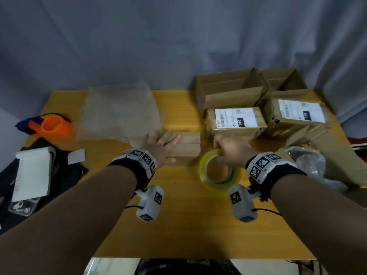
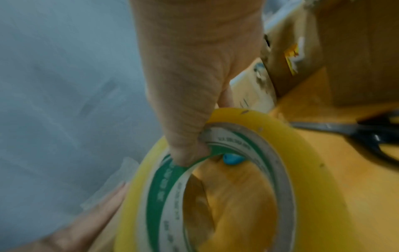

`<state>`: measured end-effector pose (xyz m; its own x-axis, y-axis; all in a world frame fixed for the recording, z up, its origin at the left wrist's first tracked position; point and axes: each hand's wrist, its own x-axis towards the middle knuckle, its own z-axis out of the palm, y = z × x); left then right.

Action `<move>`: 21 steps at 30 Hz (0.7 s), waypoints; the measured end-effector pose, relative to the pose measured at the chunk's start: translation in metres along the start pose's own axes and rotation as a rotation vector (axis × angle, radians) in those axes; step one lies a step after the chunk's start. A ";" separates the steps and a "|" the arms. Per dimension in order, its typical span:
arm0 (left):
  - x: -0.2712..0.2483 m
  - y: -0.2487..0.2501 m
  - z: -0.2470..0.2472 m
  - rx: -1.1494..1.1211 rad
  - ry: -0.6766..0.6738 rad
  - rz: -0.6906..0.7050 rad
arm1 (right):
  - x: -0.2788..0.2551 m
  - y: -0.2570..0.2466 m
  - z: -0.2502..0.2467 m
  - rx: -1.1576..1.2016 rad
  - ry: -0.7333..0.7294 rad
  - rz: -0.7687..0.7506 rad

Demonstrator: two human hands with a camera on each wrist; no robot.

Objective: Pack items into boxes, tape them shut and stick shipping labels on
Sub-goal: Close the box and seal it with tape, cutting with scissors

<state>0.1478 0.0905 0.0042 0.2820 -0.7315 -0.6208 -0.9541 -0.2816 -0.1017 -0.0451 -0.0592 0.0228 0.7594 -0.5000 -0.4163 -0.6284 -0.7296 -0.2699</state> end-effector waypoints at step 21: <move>-0.064 -0.012 -0.094 -1.320 0.287 0.203 | 0.002 -0.044 -0.073 0.797 0.234 -0.053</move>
<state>0.1505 0.0825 0.1186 0.3152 -0.8871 -0.3373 -0.2214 -0.4143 0.8828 -0.0034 -0.0626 0.0970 0.7512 -0.6229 -0.2184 -0.4556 -0.2499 -0.8544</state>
